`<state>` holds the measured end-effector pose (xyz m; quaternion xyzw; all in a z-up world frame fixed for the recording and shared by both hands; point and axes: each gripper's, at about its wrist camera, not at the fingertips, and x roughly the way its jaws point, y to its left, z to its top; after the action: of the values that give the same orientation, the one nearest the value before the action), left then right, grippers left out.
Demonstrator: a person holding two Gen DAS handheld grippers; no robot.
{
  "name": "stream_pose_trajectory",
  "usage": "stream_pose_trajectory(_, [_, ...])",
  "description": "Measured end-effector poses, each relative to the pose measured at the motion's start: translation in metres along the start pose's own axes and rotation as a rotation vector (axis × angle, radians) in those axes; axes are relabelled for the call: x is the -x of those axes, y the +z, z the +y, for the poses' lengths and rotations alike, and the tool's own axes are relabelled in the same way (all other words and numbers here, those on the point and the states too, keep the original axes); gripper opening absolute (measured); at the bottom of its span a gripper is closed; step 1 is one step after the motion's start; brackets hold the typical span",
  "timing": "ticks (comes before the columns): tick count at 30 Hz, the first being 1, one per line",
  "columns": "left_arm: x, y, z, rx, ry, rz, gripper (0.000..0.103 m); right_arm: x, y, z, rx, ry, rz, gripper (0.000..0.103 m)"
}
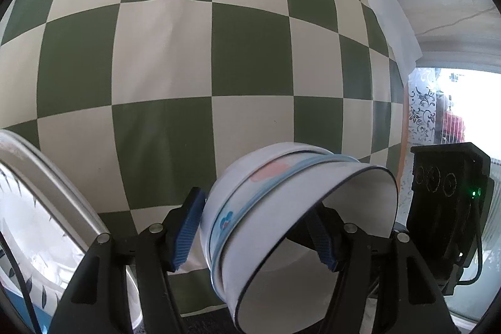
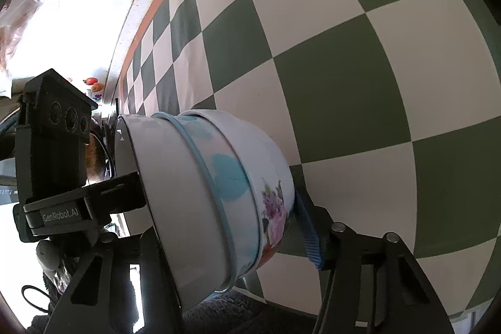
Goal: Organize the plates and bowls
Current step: 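Carry the bowl stack with both grippers over the plate stack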
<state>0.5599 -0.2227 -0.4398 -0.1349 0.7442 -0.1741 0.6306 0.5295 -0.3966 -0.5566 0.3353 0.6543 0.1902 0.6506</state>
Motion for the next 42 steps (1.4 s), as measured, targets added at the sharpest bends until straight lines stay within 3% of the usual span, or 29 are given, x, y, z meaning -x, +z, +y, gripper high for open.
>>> stream_pose_trajectory(13, [0.041,-0.009,0.008,0.057,0.011,-0.048,0.061,-0.001,0.012,0.037,0.044,0.021,0.052,0.056])
stream_pose_trajectory(21, [0.079,-0.017,0.029,0.068,-0.005,-0.082,0.061,-0.013,0.009,0.088,0.091,0.016,0.075,0.055])
stream_pose_trajectory(32, [0.123,-0.023,0.092,0.066,0.029,-0.090,0.061,-0.050,0.001,0.148,0.105,0.048,0.084,0.054])
stream_pose_trajectory(42, [0.133,-0.029,0.150,0.117,0.029,-0.084,0.061,-0.104,0.001,0.190,0.134,0.047,0.117,0.054])
